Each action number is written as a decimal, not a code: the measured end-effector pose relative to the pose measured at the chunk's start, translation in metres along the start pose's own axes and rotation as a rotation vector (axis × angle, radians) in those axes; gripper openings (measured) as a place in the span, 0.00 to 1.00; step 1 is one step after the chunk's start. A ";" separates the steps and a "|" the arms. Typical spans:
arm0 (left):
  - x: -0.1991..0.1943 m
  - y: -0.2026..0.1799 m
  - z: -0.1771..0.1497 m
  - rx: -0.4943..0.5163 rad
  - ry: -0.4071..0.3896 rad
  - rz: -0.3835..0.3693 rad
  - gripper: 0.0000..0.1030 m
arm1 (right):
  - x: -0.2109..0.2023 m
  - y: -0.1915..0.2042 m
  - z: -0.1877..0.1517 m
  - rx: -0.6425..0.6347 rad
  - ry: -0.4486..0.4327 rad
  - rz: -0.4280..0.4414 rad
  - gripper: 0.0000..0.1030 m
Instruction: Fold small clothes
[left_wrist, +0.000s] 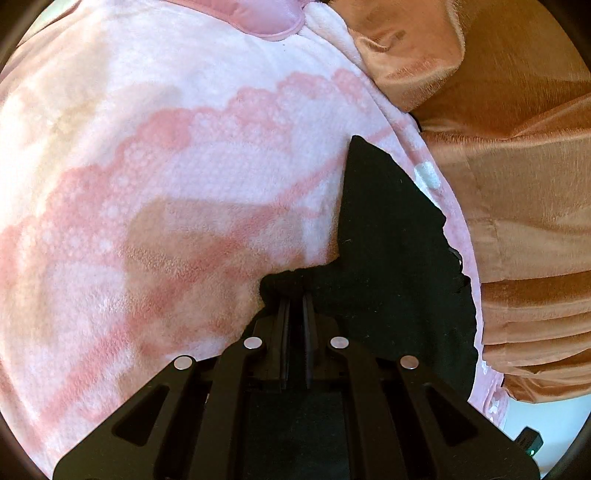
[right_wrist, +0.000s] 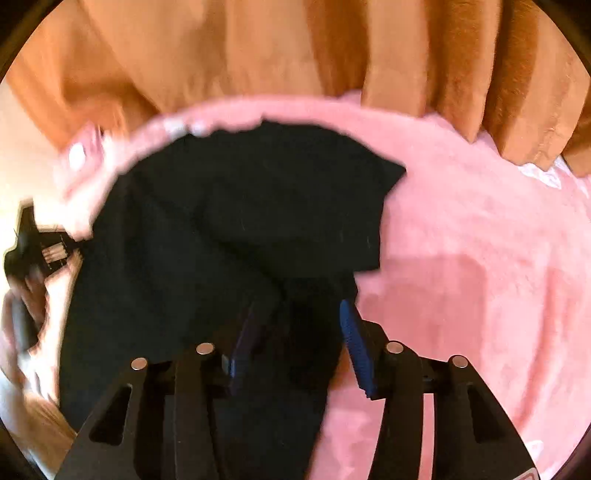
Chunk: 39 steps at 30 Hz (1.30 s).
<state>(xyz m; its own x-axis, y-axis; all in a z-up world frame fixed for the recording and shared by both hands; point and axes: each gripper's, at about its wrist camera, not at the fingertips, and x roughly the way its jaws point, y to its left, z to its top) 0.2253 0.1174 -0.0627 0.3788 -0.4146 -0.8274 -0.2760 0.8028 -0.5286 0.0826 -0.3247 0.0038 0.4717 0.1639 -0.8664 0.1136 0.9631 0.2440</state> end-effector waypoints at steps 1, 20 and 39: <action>0.000 0.000 0.000 0.000 -0.001 0.001 0.06 | 0.006 0.002 0.005 0.012 -0.004 0.043 0.47; 0.002 -0.005 -0.001 0.043 -0.008 0.020 0.06 | 0.068 -0.029 0.041 0.057 -0.028 -0.080 0.06; 0.036 -0.061 0.029 0.222 -0.178 0.061 0.17 | 0.111 0.116 0.062 -0.169 -0.040 0.123 0.23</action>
<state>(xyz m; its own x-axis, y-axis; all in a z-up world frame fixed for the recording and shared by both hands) 0.2819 0.0661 -0.0551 0.5222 -0.2963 -0.7997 -0.1109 0.9062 -0.4081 0.2023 -0.2084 -0.0372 0.5082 0.2770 -0.8155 -0.0935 0.9590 0.2675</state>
